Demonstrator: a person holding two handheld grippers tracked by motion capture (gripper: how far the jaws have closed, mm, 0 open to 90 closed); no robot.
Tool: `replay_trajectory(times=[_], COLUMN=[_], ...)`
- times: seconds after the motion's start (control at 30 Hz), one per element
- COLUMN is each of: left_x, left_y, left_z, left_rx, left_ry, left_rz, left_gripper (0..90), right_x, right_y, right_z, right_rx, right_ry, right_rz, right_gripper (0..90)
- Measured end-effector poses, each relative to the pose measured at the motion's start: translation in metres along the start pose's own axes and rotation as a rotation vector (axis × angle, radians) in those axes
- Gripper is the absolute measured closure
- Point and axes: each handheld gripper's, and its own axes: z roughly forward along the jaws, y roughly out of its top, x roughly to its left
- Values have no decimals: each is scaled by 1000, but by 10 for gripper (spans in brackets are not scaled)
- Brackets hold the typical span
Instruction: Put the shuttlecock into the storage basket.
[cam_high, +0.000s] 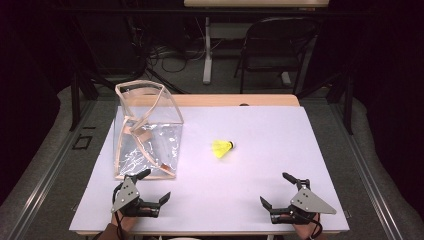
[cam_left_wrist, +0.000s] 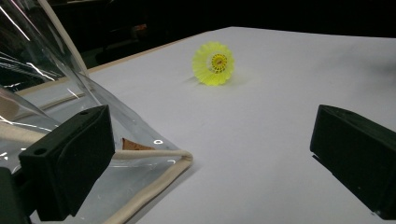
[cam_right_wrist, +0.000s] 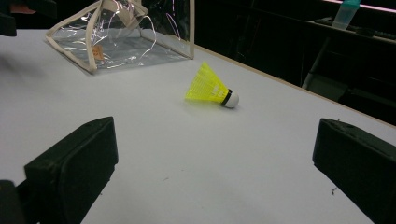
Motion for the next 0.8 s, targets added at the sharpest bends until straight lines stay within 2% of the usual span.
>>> replay_trajectory(times=[0.8], left_x=[-3], left_y=[7], left_z=[19], left_rx=[12], left_ry=[-50], left_rz=[9], left_gripper=[1], right_x=[0], right_y=[-1], right_z=[2], right_rx=[9], right_ry=[6], right_rz=[0], right_gripper=[0])
